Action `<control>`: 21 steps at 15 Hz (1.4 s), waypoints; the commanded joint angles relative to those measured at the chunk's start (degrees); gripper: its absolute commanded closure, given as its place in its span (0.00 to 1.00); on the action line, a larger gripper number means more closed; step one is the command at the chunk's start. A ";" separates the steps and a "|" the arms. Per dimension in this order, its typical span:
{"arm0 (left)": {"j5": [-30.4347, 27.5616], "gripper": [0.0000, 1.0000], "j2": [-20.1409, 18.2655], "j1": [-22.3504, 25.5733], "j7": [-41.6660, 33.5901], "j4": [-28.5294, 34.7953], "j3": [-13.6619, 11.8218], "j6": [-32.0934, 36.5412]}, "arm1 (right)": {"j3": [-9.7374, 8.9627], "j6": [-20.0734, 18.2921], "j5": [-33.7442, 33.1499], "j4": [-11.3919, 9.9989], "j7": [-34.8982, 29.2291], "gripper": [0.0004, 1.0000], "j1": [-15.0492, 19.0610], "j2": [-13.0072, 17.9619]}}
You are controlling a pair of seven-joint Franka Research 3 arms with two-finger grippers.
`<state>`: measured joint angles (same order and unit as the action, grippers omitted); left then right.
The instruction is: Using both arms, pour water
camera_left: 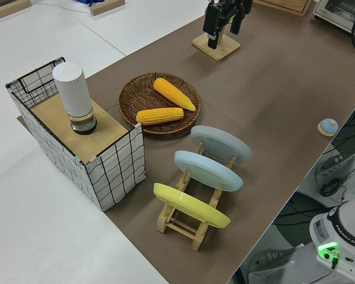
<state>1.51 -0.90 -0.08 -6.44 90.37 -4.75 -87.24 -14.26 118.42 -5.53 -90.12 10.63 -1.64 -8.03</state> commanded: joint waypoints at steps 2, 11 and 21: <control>0.69 0.01 0.72 4.55 -5.67 0.07 0.00 -3.63 | -0.25 9.70 -6.07 0.03 1.58 0.01 -1.61 -4.44; -1.24 0.01 2.83 14.57 -17.62 0.07 0.00 -10.49 | -0.77 15.07 -8.71 7.40 2.90 0.01 -3.11 -14.20; -5.81 0.01 3.79 23.53 -27.47 0.25 0.00 -16.20 | -3.41 15.17 -8.89 13.92 1.85 0.01 -6.45 -21.41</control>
<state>-2.52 2.47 21.04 -31.10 90.37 -5.11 -100.62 -15.78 133.34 -12.96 -79.17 12.76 -8.17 -25.92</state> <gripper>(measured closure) 0.004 0.013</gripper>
